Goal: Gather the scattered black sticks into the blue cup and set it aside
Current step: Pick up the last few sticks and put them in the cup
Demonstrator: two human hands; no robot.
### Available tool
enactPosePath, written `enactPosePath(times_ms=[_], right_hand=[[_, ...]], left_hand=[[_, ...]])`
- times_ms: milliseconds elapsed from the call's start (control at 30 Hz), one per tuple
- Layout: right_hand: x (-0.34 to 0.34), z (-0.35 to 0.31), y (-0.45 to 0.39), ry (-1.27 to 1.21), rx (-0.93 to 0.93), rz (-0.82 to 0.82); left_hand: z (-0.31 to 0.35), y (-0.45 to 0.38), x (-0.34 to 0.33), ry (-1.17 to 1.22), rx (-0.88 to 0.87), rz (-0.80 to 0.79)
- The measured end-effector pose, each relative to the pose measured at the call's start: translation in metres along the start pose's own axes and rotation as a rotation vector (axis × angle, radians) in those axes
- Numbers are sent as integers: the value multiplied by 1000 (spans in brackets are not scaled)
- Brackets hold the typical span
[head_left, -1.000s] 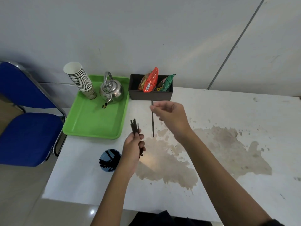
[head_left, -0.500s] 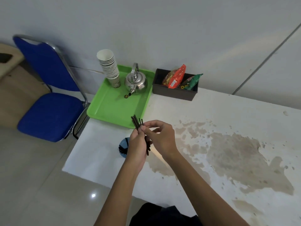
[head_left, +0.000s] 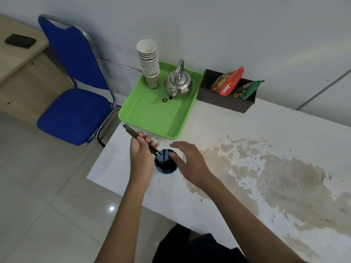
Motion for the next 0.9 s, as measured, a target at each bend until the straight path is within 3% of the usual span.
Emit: enactPosePath(times_ms=[100, 433, 633, 900], right_hand=[[-14, 11, 9, 14, -5, -75], [-9, 16, 15, -40, -36, 2], [-10, 16, 17, -93, -42, 8], [-10, 18, 18, -132, -64, 14]], left_hand=[[-3, -2, 0, -31, -46, 38], [-25, 5, -6, -174, -196, 26], [-31, 14, -10, -385, -332, -5], [-33, 26, -13, -522, -386, -21]])
Point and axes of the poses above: each hand's wrist, its own y-axis away from the middle knuckle, its own x-axis out of the back of the hand, z = x × y, the point moved 8 cm from there along -y, towards the middle knuckle, and after that the axes turned 3 degrees about y, right-handed, at the moved point
